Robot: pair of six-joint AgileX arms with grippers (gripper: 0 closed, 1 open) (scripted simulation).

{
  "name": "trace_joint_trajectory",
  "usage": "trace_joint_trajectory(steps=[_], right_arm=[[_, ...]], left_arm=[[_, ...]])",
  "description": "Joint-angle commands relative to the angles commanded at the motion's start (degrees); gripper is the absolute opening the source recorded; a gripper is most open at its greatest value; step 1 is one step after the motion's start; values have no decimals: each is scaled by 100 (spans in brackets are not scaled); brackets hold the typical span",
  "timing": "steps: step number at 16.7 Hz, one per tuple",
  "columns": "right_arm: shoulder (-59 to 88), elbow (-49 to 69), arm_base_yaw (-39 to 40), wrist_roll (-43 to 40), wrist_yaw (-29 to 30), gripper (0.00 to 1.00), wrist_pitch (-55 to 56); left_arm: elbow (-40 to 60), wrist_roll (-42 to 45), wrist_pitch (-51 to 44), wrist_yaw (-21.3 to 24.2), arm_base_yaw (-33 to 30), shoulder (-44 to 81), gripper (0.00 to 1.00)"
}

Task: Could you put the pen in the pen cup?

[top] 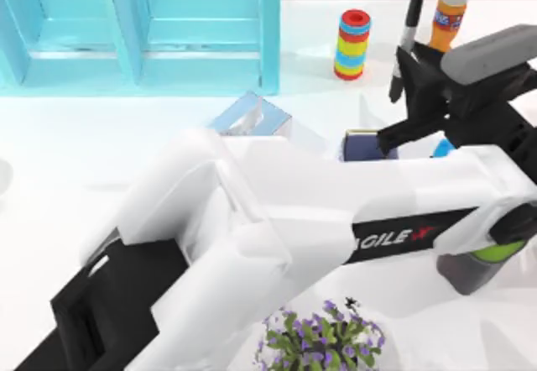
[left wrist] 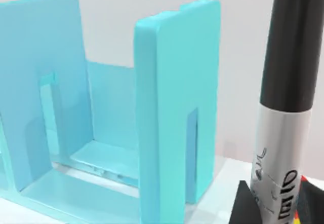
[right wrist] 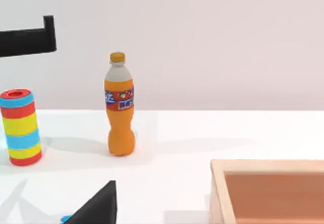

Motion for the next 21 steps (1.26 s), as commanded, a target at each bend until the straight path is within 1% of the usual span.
trace_joint_trajectory(steps=[2,15,16,21], right_arm=[[0,0,0,0,0,100,0],[0,0,0,0,0,100,0],[0,0,0,0,0,100,0],[0,0,0,0,0,100,0]], left_arm=[[0,0,0,0,0,0,0],[0,0,0,0,0,0,98],[0,0,0,0,0,0,100],[0,0,0,0,0,0,100]])
